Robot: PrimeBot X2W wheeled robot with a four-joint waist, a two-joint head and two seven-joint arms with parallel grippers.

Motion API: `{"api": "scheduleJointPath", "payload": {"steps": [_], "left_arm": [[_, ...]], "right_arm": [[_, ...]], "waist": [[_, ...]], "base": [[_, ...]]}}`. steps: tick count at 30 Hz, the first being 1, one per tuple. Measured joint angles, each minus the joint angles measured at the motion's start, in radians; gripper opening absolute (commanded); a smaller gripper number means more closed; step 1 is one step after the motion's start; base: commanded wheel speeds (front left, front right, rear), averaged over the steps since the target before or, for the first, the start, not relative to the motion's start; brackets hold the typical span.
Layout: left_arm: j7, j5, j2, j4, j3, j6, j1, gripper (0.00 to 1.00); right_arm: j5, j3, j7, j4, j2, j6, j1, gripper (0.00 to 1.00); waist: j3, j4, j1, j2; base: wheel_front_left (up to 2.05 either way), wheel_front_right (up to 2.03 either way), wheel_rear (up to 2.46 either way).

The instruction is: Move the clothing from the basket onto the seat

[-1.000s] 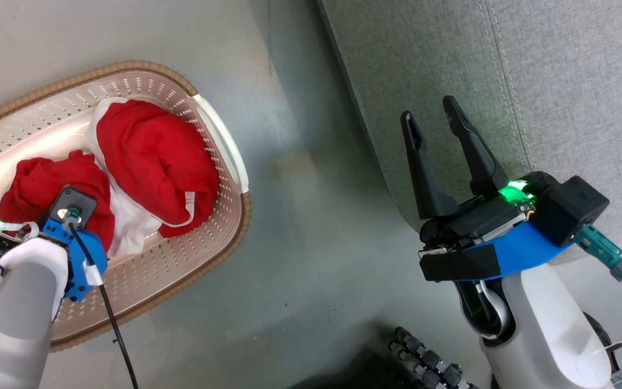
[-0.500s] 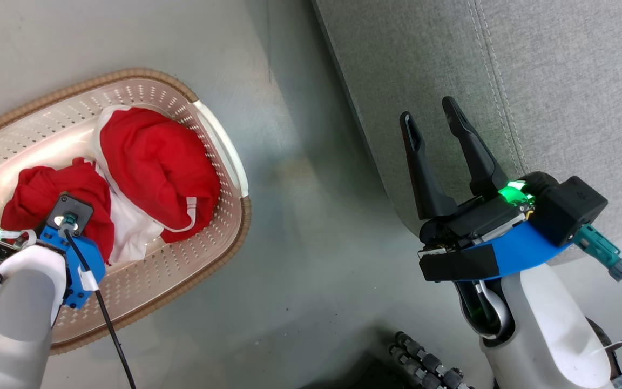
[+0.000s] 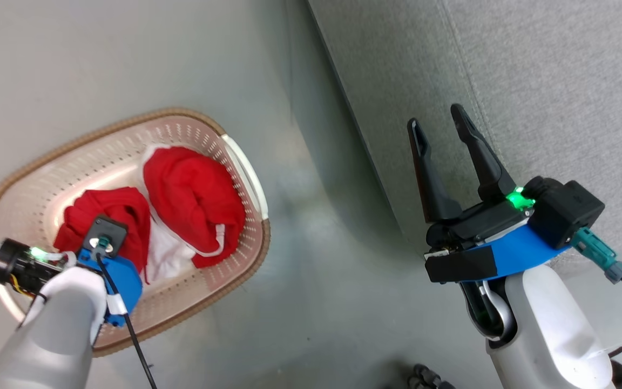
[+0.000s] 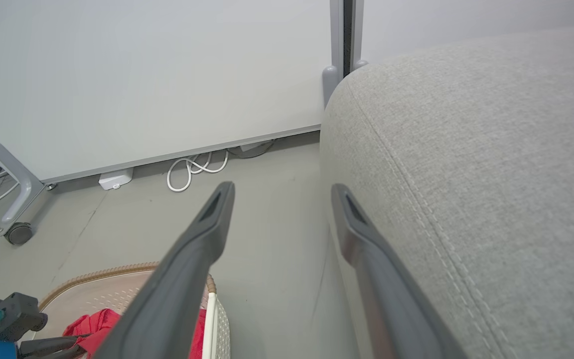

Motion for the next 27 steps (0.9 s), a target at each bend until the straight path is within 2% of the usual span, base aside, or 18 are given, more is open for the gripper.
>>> {"api": "scheduleJointPath", "payload": {"steps": [10, 27], "left_arm": [[-0.046, -0.066, -0.095, -0.04, 0.017, -0.019, 0.076, 0.0], [-0.049, -0.126, -0.169, -0.359, 0.057, -0.02, 0.244, 0.0]], "right_arm": [[-0.07, -0.049, 0.0, 0.047, 0.0, 0.0, 0.064, 1.0], [-0.131, -0.08, -0.001, 0.116, 0.0, 0.0, 0.181, 1.0]], "waist": [[-0.187, 0.068, -0.0001, 0.0], [-0.5, 0.218, -0.0001, 0.0]], "base": [[0.0, 0.0, 0.0], [0.0, 0.0, 0.0]]}}
